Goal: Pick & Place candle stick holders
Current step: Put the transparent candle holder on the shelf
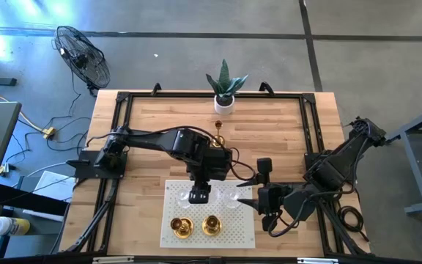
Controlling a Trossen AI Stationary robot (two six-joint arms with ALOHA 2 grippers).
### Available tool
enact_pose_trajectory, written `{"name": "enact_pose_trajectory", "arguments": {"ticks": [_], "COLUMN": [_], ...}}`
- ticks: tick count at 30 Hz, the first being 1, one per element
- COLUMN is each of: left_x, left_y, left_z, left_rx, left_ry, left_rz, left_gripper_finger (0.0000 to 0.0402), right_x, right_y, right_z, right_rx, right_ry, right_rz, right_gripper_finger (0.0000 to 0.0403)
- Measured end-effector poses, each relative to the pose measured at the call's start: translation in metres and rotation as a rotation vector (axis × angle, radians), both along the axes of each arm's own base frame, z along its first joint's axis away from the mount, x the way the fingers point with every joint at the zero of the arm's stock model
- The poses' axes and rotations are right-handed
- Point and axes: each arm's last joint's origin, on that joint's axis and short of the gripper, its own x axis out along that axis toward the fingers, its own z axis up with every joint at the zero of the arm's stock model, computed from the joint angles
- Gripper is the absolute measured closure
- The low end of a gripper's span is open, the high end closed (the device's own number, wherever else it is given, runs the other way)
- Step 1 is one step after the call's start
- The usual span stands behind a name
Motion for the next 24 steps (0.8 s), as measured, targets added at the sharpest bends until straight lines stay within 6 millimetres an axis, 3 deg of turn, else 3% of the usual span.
{"name": "enact_pose_trajectory", "arguments": {"ticks": [24], "left_x": [0.0003], "left_y": [0.0008], "left_z": [-0.0003], "left_rx": [0.033], "left_ry": [-0.007], "left_rz": [0.012], "left_gripper_finger": [0.0238], "right_x": [-0.0001], "right_y": [0.0005], "right_z": [-0.0003], "right_rx": [0.012], "right_ry": [0.008], "right_rz": [0.016], "right_gripper_finger": [0.0226]}}
